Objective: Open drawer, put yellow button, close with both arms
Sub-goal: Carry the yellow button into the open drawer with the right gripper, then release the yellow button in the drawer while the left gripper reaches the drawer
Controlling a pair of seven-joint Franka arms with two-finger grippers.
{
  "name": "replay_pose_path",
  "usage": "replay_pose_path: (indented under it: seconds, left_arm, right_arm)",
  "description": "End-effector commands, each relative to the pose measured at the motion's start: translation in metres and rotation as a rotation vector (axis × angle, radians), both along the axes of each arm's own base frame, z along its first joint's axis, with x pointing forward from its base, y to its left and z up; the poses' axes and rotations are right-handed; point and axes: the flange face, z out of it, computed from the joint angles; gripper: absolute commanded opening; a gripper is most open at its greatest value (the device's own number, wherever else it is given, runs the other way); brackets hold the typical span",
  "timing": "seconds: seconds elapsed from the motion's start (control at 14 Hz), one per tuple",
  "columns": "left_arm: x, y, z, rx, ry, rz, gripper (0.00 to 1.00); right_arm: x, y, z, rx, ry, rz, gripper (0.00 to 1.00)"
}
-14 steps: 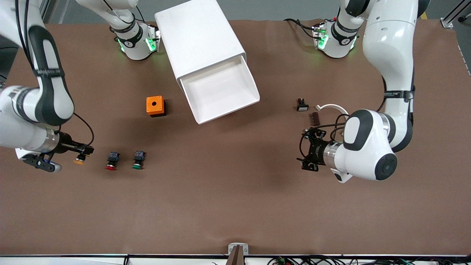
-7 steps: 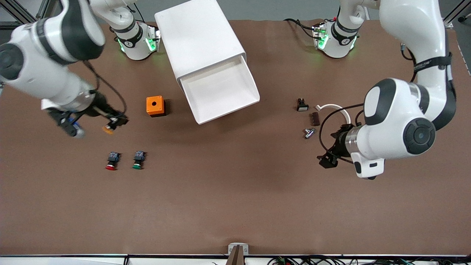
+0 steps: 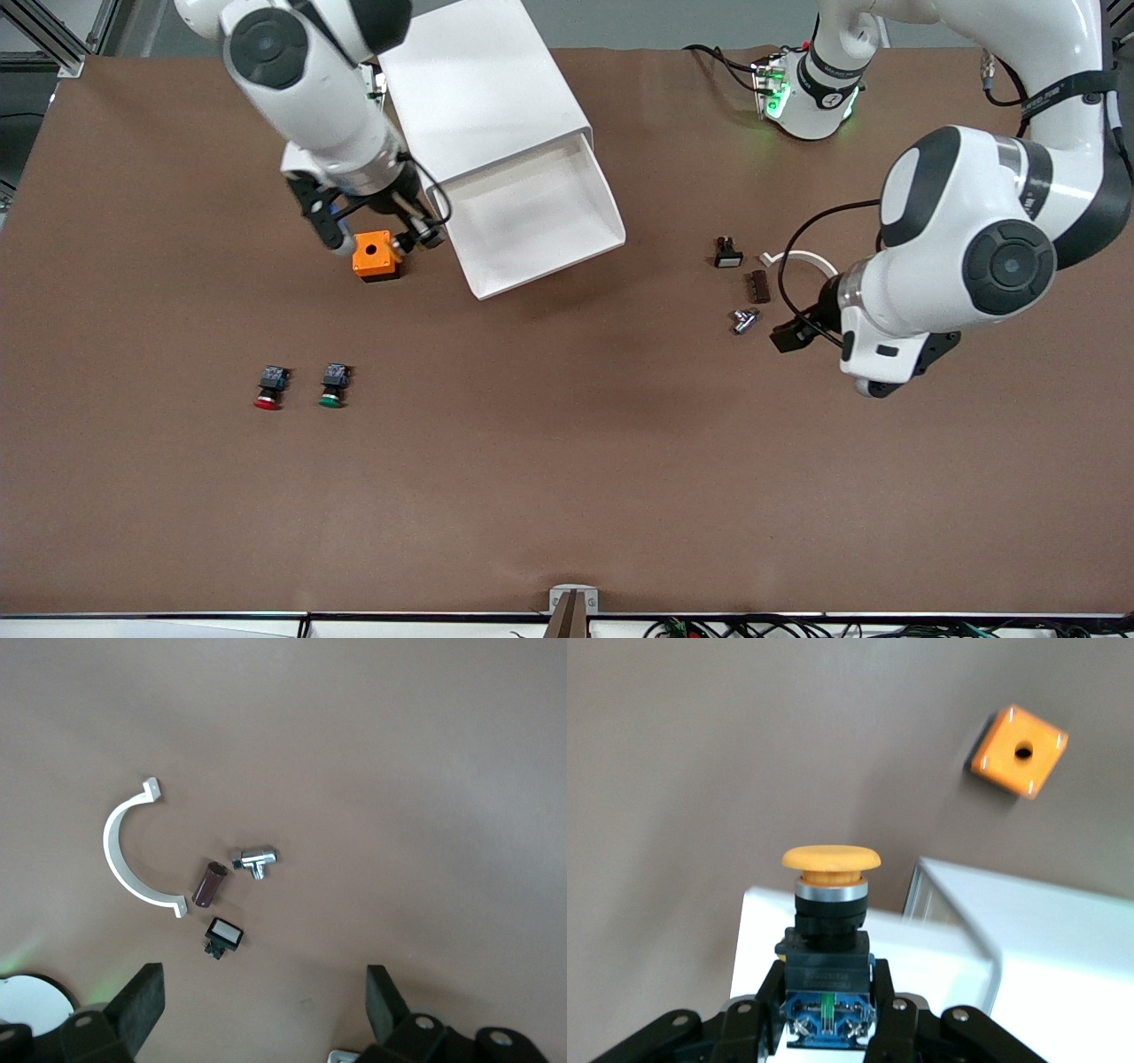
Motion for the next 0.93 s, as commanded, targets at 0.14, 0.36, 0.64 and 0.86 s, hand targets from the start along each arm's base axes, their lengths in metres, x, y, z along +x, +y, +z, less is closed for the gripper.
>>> replay_pose_path:
  seconds: [0.14,0.36,0.64,0.86]
  left_arm:
    - [-0.031,-0.044,-0.032,0.015,-0.034,-0.157,1.00]
    - [-0.049,-0.074,-0.058,-0.033,-0.111,-0.209,1.00]
    - [-0.057,-0.124,-0.080,-0.104,-0.190,-0.265,1.00]
    - [-0.065,-0.153,-0.101,-0.142,-0.191,-0.265,1.00]
  right_arm:
    - [-0.048,0.070,-0.005,-0.018,-0.029,-0.074,0.00]
    - [-0.054,0.093,-0.025,-0.020,-0.036,-0.101,0.00]
    - [-0.048,0.119,-0.055,-0.039,-0.048,-0.111,0.00]
    - [-0.040,0.128,-0.073,-0.072,-0.055,-0.099,0.00]
